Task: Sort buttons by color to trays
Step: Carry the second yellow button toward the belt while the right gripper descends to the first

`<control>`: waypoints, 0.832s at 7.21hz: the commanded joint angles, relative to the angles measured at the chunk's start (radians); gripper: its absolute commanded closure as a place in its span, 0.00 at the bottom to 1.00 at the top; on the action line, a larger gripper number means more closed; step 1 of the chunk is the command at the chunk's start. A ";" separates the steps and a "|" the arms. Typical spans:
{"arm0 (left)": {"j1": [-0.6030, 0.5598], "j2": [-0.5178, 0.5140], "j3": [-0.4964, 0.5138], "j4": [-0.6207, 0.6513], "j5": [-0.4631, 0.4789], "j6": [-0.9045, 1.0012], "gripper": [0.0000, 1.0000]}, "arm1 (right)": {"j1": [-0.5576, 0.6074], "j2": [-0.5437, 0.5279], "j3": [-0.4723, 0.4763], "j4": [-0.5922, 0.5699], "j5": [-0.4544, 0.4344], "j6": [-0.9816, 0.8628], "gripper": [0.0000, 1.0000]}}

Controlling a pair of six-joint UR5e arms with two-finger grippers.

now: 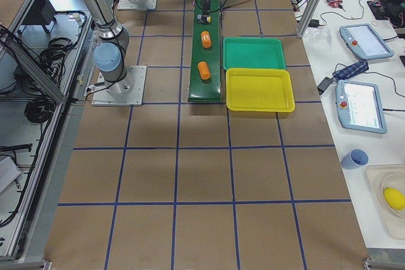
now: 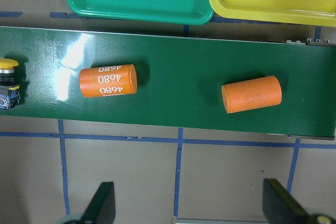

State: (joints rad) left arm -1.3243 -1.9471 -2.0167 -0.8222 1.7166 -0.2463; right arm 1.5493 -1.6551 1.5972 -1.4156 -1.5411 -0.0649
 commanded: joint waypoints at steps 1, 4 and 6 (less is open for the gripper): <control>-0.015 0.007 -0.001 0.001 0.009 -0.011 0.00 | 0.000 0.000 0.007 -0.008 0.010 0.008 0.00; 0.010 -0.019 -0.004 0.085 0.020 0.057 0.78 | 0.002 0.029 0.104 -0.112 0.009 0.010 0.00; 0.010 -0.012 0.012 0.086 0.014 0.087 1.00 | 0.002 0.032 0.181 -0.207 0.013 0.020 0.00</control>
State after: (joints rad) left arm -1.3163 -1.9619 -2.0140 -0.7423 1.7331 -0.1779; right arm 1.5508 -1.6285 1.7393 -1.5763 -1.5313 -0.0529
